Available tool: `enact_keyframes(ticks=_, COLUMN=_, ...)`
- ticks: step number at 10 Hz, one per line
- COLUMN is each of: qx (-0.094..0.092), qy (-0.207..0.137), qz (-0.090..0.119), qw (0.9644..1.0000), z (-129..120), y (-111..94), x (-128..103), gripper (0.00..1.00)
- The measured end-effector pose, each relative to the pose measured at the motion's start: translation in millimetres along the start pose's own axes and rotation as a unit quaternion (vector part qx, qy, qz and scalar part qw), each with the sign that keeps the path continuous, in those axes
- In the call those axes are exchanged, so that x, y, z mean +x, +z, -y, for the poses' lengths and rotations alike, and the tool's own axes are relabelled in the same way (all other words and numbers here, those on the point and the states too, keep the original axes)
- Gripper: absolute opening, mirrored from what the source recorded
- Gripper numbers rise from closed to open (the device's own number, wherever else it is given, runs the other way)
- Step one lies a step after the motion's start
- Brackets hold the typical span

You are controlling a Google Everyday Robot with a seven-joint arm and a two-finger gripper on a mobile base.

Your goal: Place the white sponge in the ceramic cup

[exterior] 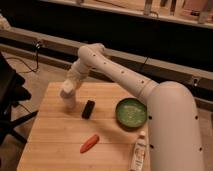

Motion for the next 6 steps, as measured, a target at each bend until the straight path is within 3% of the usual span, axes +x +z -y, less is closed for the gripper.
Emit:
enact_keyframes(ticks=2, qx=-0.011, qy=-0.025, qz=0.003, qw=0.9996, z=18, y=15, x=-22, gripper=0.75)
enact_keyframes(ticks=4, qx=-0.013, qy=-0.025, qz=-0.004, qw=0.9996, z=19, y=16, x=-20, gripper=0.80)
enact_keyframes(ticks=6, qx=-0.008, qy=-0.013, qz=-0.018, qw=0.9997, z=8, y=5, x=-2, gripper=0.80)
